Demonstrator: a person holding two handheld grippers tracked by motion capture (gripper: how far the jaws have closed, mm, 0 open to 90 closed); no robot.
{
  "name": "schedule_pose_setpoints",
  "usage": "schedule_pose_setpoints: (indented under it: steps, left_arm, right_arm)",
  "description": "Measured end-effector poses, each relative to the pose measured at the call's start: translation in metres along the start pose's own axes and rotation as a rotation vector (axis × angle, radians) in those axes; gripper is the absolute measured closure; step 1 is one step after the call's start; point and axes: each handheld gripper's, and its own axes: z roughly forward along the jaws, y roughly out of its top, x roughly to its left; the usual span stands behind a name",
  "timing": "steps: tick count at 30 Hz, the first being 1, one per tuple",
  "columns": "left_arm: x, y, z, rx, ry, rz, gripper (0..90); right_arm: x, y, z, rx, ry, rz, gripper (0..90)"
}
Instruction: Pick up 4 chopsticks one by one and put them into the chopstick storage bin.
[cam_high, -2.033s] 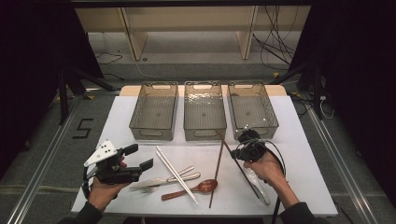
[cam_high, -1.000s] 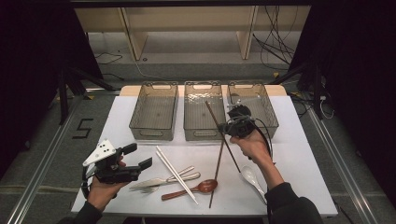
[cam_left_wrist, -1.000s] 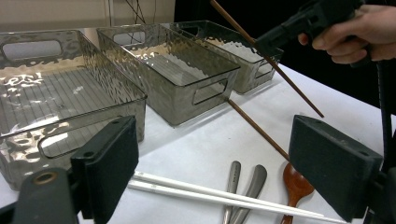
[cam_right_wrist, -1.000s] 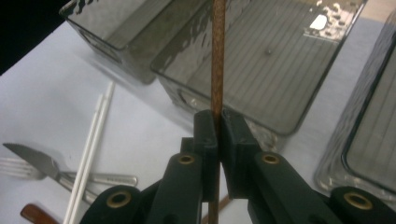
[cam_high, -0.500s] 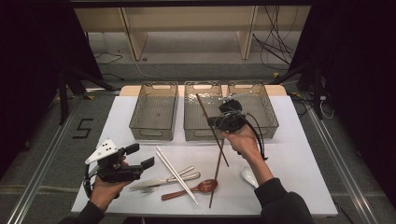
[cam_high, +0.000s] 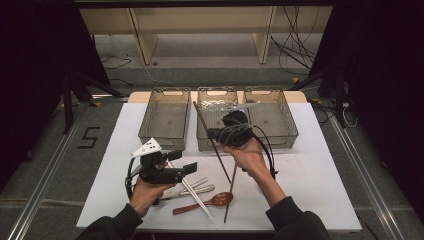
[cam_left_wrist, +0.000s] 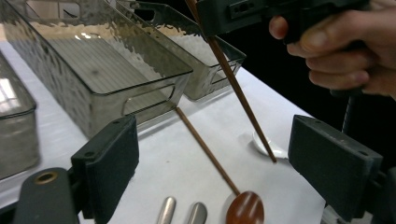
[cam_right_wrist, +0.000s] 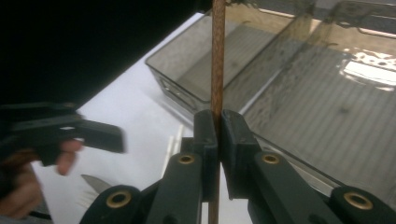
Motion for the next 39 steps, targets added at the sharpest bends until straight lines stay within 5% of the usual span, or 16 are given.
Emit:
schedule_pose_setpoints:
  steps: [17,30,39]
  left_arm:
    - [-0.002,0.011,0.031,0.003,-0.042,-0.052,37.7]
    - [0.000,0.012,0.034,0.010,-0.082,-0.086,66.4]
    - [0.004,0.012,0.030,0.008,-0.068,-0.125,83.3]
  right_arm:
    - [0.026,-0.005,0.008,-0.019,0.059,-0.034,85.7]
    - [0.030,-0.009,0.006,-0.036,0.068,-0.031,85.6]
    - [0.030,-0.011,0.002,-0.065,0.073,-0.029,85.3]
